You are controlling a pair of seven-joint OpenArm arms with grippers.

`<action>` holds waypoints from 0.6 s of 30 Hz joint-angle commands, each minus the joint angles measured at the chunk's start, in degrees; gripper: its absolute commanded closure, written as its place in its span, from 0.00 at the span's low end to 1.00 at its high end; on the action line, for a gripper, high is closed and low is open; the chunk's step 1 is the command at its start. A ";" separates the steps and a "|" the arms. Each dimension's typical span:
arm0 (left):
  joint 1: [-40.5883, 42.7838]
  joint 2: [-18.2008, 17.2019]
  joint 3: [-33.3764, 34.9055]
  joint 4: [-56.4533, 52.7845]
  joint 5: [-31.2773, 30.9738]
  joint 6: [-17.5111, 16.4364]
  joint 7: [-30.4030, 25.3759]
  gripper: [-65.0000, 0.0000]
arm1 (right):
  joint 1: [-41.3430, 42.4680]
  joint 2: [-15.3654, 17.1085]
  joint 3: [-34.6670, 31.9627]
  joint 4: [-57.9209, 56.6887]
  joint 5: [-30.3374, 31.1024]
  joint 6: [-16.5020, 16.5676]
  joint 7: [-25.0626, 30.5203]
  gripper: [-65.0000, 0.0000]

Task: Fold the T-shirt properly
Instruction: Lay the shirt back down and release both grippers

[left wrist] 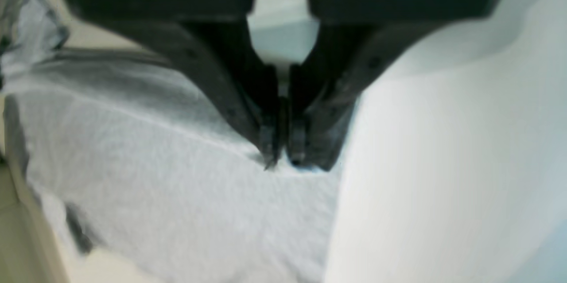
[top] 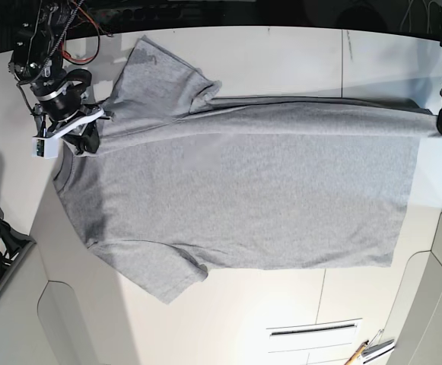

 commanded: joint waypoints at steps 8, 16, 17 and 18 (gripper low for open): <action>-2.82 -1.11 7.19 0.70 9.27 3.93 -5.46 1.00 | 1.20 0.33 0.17 0.92 0.17 0.22 1.49 1.00; -3.67 -1.14 6.88 0.72 11.54 4.04 -5.49 0.63 | 1.20 1.46 0.26 1.57 -2.05 0.20 1.49 0.53; -3.67 -1.14 6.32 0.72 11.54 4.04 -5.49 0.63 | 1.18 1.70 0.59 2.27 -2.05 0.22 1.36 0.53; -3.67 -1.14 5.40 0.72 11.52 4.02 -5.49 0.63 | 1.18 1.81 1.03 3.34 -2.05 0.22 0.59 0.53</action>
